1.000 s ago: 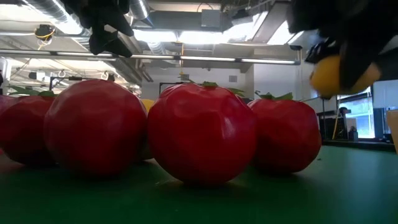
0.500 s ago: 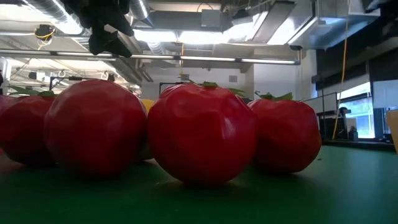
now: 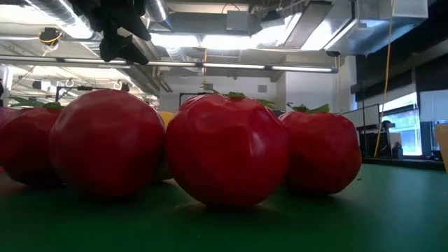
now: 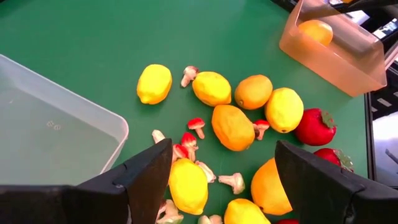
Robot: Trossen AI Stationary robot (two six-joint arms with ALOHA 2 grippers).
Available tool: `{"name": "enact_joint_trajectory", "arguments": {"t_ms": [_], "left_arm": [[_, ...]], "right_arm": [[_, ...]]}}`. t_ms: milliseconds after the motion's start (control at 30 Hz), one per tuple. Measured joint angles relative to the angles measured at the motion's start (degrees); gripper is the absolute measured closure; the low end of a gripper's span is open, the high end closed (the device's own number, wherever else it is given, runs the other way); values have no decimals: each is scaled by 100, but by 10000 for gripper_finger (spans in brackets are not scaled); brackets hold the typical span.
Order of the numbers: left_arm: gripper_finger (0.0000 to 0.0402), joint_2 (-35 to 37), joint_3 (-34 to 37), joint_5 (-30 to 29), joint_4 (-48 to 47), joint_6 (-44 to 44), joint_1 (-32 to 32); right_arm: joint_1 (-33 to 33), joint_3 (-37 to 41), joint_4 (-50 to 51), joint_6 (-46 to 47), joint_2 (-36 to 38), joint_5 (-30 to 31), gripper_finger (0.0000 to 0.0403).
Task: Sort produce into baskets
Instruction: Put the lemon into the orange bin
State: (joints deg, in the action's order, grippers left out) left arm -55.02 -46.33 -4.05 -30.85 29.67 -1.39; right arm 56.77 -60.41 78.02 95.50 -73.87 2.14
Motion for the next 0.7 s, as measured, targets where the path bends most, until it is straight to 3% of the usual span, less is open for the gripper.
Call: {"name": "enact_joint_trajectory", "arguments": {"t_ms": [367,700], "left_arm": [[123,1,-1,-3,0,9,-14],[123,1,-1,-7,0,173,-15]], "right_arm": [[337,975,-1410,683,-4,-480,182],[326,1015,-1376,535,73,-627,132]]}}
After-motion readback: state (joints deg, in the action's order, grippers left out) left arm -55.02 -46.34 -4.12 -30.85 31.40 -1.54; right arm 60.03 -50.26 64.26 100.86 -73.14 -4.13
